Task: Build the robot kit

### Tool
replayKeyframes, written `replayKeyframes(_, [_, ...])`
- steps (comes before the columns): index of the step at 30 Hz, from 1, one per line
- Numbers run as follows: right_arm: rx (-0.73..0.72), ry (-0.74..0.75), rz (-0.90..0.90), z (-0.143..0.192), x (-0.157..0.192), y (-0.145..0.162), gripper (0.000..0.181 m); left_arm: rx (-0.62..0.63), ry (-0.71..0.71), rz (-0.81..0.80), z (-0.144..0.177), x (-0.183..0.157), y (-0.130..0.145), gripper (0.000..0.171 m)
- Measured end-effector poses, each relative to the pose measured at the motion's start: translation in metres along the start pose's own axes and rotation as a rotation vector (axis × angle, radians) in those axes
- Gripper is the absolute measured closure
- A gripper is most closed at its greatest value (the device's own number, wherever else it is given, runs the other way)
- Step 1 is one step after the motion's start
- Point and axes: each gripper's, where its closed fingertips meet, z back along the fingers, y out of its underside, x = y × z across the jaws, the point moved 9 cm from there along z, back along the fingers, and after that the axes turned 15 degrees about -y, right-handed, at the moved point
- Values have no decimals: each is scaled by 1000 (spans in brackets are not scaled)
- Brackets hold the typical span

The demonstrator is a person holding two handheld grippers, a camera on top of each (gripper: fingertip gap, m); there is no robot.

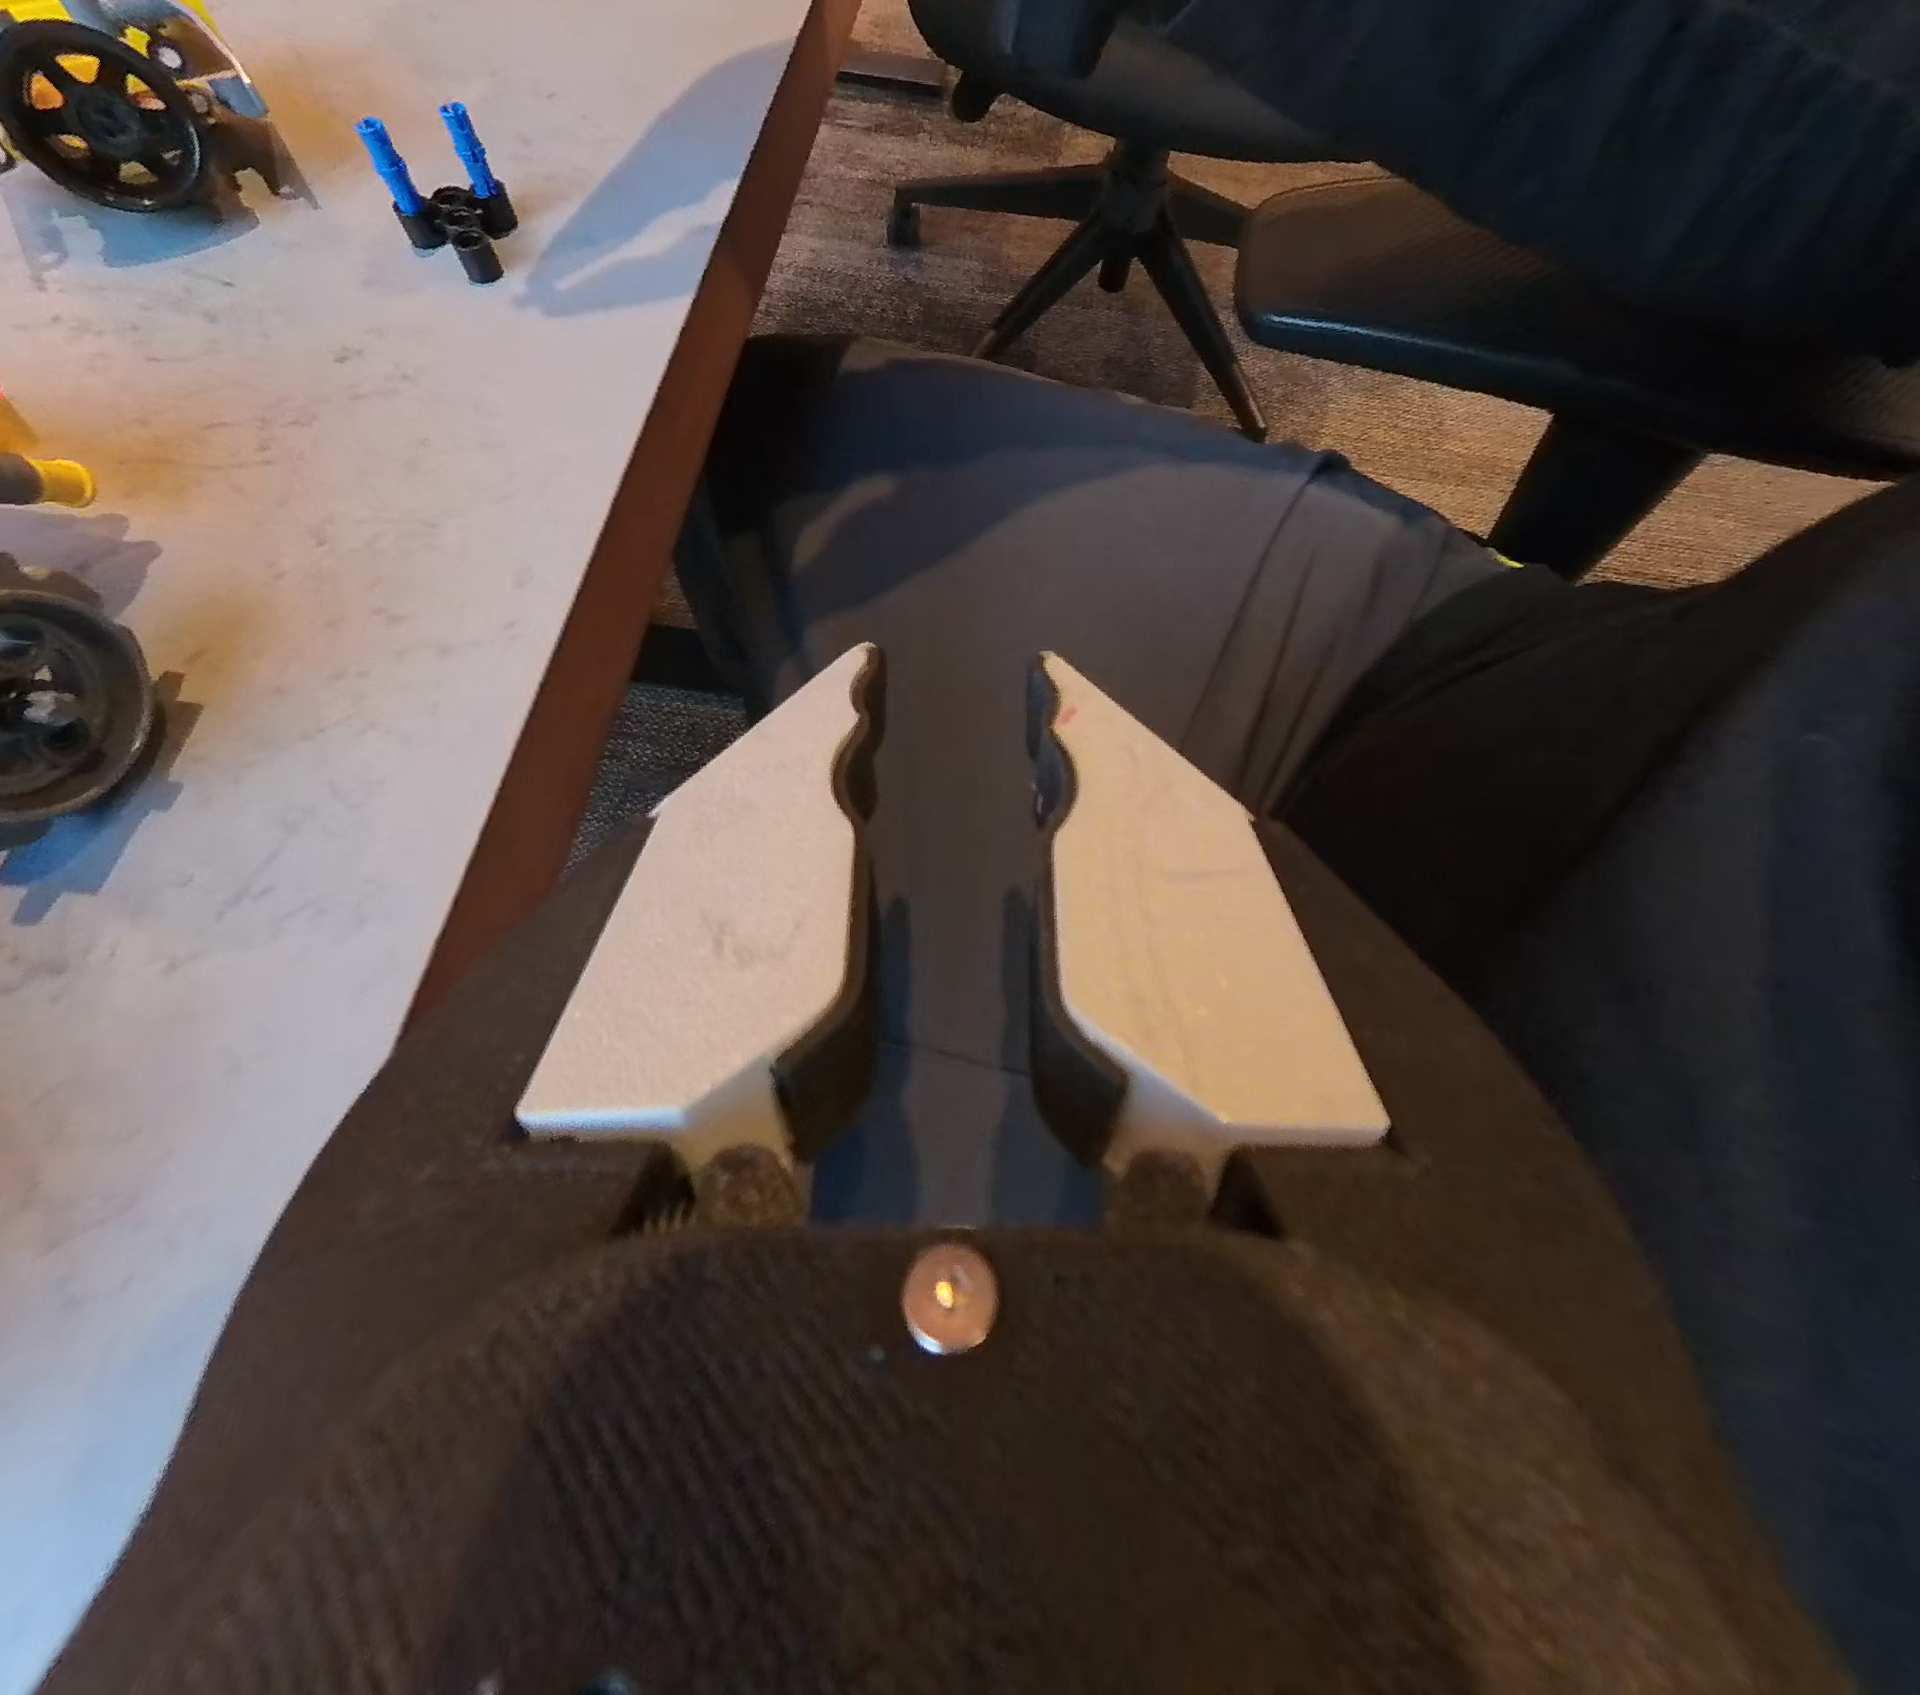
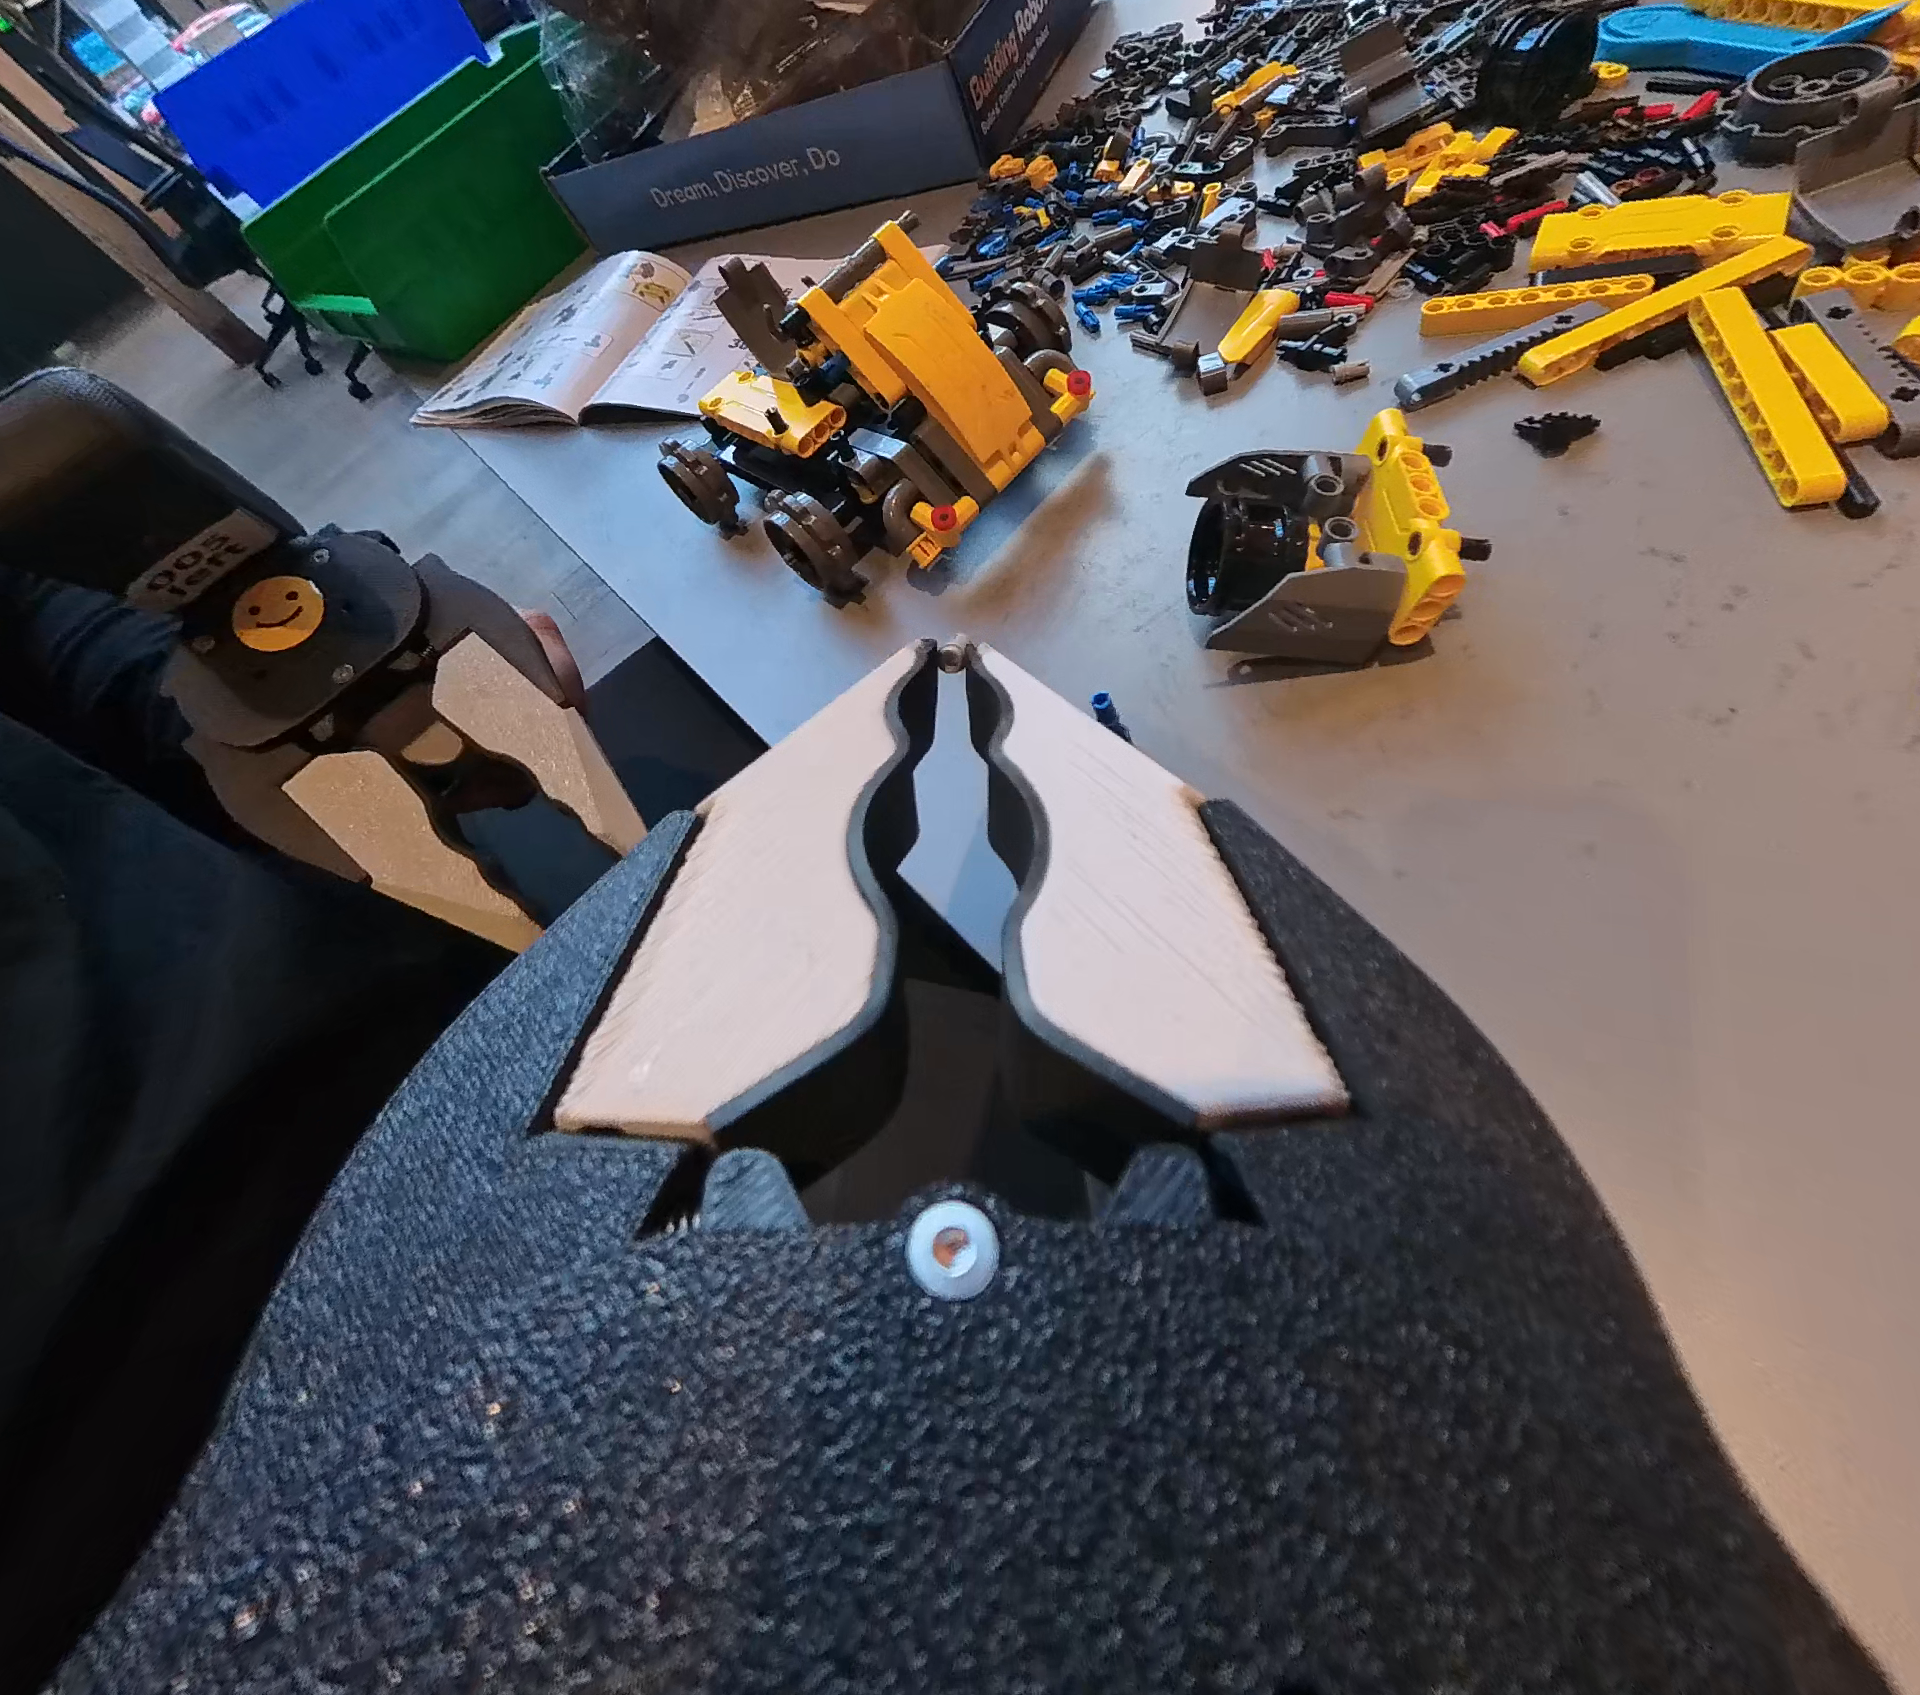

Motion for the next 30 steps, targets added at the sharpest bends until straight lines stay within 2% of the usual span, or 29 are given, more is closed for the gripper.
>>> replayKeyframes(19, [-5,-11,-12,-5,-3,1,177,3,3,1,0,1,0,146])
replayKeyframes(30, [103,-55,20,-35,3,-13,176,-24,38,50,9,6,-2,146])
